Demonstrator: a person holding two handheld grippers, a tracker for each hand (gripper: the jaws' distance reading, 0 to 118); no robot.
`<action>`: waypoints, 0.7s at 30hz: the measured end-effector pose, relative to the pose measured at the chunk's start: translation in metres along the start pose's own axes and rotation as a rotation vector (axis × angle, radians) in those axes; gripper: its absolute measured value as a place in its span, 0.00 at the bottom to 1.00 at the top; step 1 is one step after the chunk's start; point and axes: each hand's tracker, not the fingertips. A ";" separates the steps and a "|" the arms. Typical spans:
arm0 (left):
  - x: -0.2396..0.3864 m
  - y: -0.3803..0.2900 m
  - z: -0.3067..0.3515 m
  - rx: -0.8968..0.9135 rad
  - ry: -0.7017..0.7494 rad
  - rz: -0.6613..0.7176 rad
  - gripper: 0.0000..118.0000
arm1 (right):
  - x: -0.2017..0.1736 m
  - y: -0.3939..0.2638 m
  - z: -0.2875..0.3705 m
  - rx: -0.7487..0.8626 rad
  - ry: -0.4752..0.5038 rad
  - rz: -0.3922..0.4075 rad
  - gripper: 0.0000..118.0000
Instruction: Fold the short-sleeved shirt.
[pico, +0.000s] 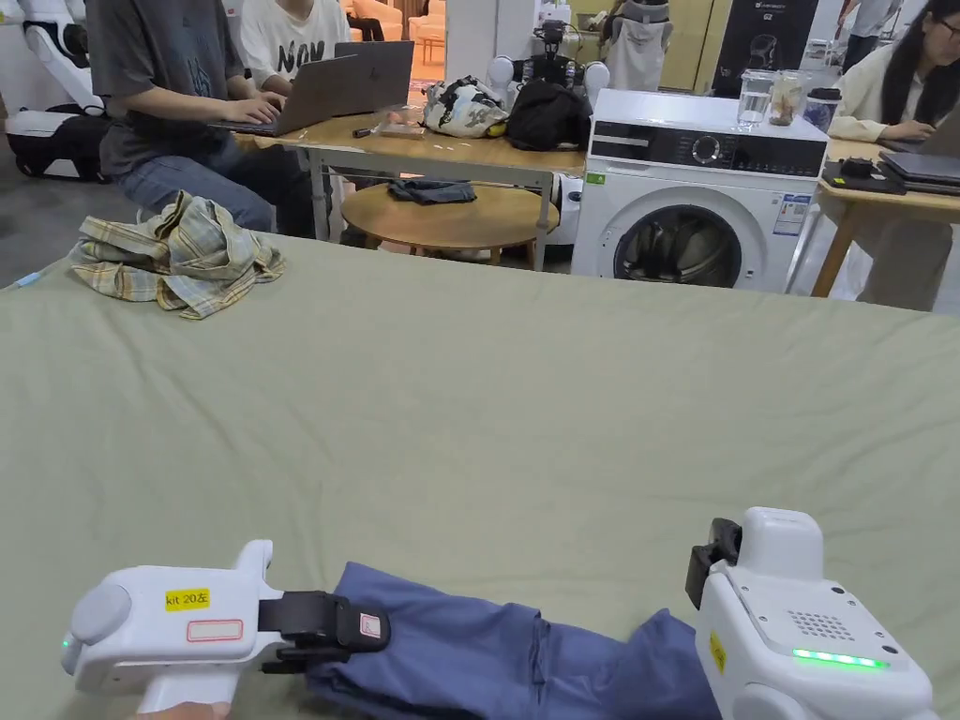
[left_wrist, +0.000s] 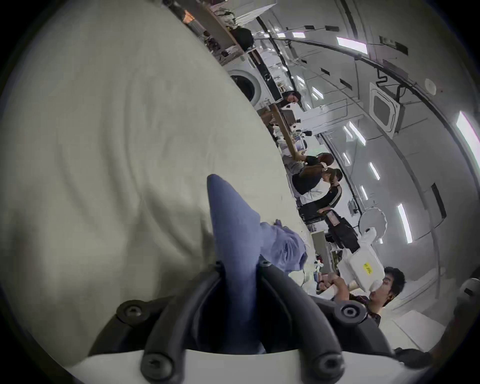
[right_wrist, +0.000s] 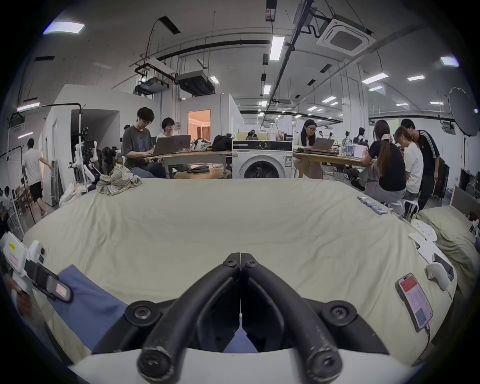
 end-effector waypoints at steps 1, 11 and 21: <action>0.002 0.003 0.009 0.007 0.010 -0.010 0.05 | 0.000 0.001 0.000 0.001 0.003 -0.001 0.00; 0.061 0.019 0.112 0.144 0.235 -0.103 0.05 | -0.016 0.009 -0.003 0.010 0.050 0.004 0.00; 0.156 0.012 0.020 -0.019 0.500 -0.290 0.05 | -0.011 0.006 0.002 0.008 0.056 -0.005 0.00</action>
